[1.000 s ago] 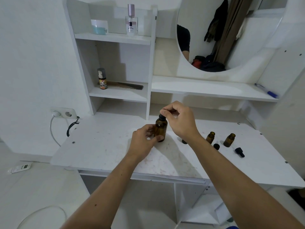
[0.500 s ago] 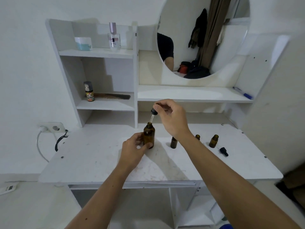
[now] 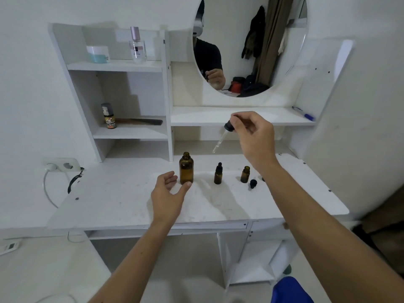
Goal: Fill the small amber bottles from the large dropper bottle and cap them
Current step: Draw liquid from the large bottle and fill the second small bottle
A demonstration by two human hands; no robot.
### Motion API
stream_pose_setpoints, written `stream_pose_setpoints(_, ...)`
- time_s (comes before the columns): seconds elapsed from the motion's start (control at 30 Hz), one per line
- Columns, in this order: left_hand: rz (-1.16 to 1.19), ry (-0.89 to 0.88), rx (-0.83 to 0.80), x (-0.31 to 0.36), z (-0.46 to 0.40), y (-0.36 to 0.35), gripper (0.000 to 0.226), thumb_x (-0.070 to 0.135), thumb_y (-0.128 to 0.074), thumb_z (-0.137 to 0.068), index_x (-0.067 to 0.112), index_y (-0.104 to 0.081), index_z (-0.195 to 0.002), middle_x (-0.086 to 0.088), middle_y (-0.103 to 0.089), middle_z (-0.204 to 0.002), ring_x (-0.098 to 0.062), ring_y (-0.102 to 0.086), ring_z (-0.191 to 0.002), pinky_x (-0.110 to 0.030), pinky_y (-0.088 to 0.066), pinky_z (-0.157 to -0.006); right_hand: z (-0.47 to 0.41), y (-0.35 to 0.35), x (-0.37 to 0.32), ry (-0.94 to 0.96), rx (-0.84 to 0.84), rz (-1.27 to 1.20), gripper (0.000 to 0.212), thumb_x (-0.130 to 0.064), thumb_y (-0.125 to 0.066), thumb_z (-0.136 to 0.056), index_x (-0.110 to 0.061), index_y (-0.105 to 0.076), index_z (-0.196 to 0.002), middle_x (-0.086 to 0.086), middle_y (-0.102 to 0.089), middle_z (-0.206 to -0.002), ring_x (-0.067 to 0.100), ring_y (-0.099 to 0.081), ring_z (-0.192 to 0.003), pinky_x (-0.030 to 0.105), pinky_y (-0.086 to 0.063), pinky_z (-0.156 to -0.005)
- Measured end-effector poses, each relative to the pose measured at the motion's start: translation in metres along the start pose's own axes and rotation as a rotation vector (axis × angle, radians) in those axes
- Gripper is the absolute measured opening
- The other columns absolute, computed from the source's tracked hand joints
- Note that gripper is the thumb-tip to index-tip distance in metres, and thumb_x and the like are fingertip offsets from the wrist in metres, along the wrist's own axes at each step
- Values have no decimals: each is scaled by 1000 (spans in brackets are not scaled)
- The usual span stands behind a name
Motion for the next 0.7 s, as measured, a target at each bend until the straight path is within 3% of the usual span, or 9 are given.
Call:
stream_pose_setpoints(0.1, 67, -11, 2, 8, 26, -17, 51, 33, -86, -83, 21, -59, -124, 8, -70, -113, -7, -67, -104, -14, -50, -87, 8, 27, 10, -33, 40, 28, 7, -16, -73, -100, -16, -76, -106, -8, -78, -98, 8, -76, -95, 18, -58, -90)
stream_pose_setpoints(0.23, 59, -62, -187, 19, 44, -62, 45, 32, -84, -86, 20, -64, -125, 10, -72, -112, -4, -68, -103, -19, -57, -91, 17, 59, 24, -84, 89, 72, 10, -18, -72, -101, -13, -77, -108, -8, -78, -99, 0, -74, -93, 15, -56, -88)
stream_pose_setpoints(0.47, 13, -112, -361, 34, 41, -133, 53, 29, -74, -96, 10, -59, -143, -5, -65, -141, -15, -62, -130, -31, -49, -111, 23, 87, 47, -122, 117, 122, 13, -23, -72, -101, -17, -76, -111, -10, -79, -95, 5, -76, -94, 20, -59, -91)
stream_pose_setpoints(0.63, -32, -114, -379, 39, 28, -162, 59, 24, -70, -99, 9, -47, -152, -7, -56, -151, -20, -52, -140, -37, -43, -117, 24, 88, 57, -113, 91, 140, 14, -20, -71, -101, -15, -75, -113, -12, -78, -93, -4, -74, -88, 10, -54, -82)
stream_pose_setpoints(0.7, -45, -114, -394, 39, 21, -170, 56, 21, -69, -99, 10, -49, -151, -6, -59, -148, -19, -53, -140, -37, -43, -117, 23, 86, 61, -117, 73, 138, 14, -22, -71, -102, -15, -75, -113, -11, -78, -93, -3, -74, -89, 12, -57, -75)
Point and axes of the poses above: each hand's wrist, its own z-axis away from the middle knuckle, its own y-axis out of the back of the hand, x = y × z, the point moved 3 cm from there along -z, towards the middle knuckle
